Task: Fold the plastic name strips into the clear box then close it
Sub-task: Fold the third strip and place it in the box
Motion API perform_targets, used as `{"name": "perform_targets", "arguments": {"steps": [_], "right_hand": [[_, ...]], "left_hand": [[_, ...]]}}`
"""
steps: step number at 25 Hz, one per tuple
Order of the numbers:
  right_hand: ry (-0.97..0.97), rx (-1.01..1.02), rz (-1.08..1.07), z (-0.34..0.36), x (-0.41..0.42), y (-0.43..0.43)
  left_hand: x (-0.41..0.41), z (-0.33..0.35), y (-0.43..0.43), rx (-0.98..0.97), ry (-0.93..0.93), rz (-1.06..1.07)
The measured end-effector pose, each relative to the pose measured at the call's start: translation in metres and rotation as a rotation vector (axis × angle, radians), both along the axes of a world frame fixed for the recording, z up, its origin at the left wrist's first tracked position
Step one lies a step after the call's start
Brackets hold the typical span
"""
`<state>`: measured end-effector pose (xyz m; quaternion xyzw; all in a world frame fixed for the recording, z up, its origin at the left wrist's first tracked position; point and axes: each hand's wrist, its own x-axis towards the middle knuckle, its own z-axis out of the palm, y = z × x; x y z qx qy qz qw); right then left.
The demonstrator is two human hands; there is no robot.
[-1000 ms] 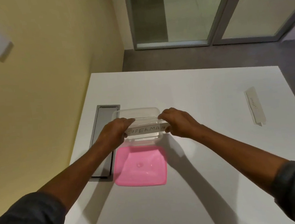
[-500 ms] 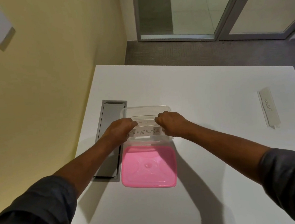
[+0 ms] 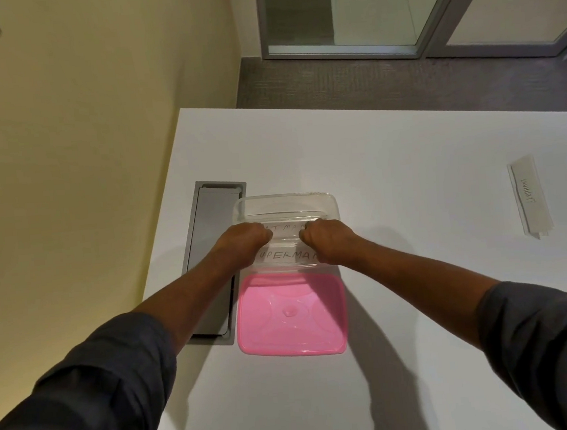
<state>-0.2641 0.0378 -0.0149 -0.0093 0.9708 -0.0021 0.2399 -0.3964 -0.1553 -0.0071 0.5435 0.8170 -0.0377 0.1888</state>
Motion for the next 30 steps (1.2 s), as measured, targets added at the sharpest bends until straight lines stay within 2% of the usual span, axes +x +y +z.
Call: {"name": "perform_targets", "arguments": {"steps": [10,13,15,19,22,26,30], "right_hand": [[0.062,-0.001,0.023,-0.007,0.000,0.002],[0.117,-0.067,-0.003,-0.002,0.002,0.007],[0.188,-0.136,-0.042,0.006,0.004,0.009],[0.357,-0.348,-0.210,0.038,0.020,0.016],[0.484,-0.474,-0.339,0.060,0.045,0.030],[0.509,-0.600,-0.595,0.077,0.096,0.070],[0.489,-0.626,-0.852,0.073,0.167,0.134]], "left_hand": [[0.000,-0.006,0.003,-0.044,-0.013,-0.013],[-0.001,-0.003,0.004,-0.013,-0.092,0.087],[0.004,0.004,0.009,0.082,-0.144,0.176],[0.028,0.028,0.028,0.353,-0.179,0.365],[0.055,0.043,0.054,0.473,-0.226,0.475],[0.100,0.055,0.103,0.581,-0.360,0.550],[0.155,0.055,0.166,0.596,-0.484,0.549]]}}
